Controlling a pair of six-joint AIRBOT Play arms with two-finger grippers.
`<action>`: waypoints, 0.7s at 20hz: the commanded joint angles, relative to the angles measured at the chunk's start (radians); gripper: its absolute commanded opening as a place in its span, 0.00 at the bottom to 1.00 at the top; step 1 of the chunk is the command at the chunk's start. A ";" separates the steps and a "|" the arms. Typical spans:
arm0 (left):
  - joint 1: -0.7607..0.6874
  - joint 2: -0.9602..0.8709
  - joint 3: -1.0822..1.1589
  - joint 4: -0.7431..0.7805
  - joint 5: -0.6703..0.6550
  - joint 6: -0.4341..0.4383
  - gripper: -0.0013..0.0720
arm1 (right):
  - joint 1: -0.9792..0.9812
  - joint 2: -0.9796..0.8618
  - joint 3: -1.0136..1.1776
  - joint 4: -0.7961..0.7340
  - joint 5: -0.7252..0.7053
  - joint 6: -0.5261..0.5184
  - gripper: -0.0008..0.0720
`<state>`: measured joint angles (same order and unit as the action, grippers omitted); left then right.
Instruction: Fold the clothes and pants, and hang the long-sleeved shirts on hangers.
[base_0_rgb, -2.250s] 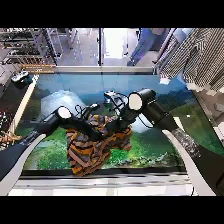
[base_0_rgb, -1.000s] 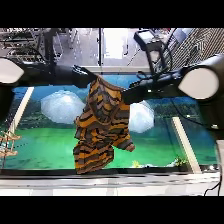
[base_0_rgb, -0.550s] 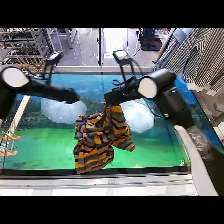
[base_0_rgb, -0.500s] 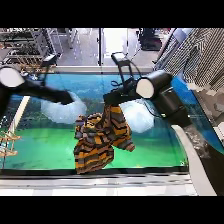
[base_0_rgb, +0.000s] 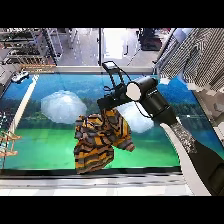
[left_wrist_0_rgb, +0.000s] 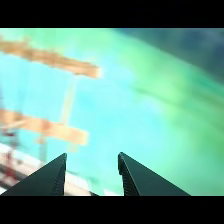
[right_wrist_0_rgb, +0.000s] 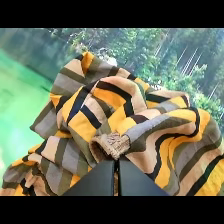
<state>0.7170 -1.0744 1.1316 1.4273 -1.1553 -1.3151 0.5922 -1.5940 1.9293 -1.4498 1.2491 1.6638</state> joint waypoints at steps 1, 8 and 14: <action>0.116 -0.047 -0.069 -0.021 0.178 0.025 0.53 | 0.002 -0.002 0.000 0.004 -0.005 -0.027 0.04; 0.114 -0.212 -0.068 -0.023 0.353 0.026 0.53 | 0.002 -0.002 0.000 0.003 -0.005 -0.027 0.04; 0.114 -0.208 -0.061 -0.023 0.399 0.041 0.52 | 0.002 -0.002 0.000 0.003 -0.005 -0.026 0.04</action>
<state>0.8295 -1.2846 1.0683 1.4052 -0.7952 -1.2839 0.5926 -1.5951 1.9293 -1.4467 1.2442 1.6375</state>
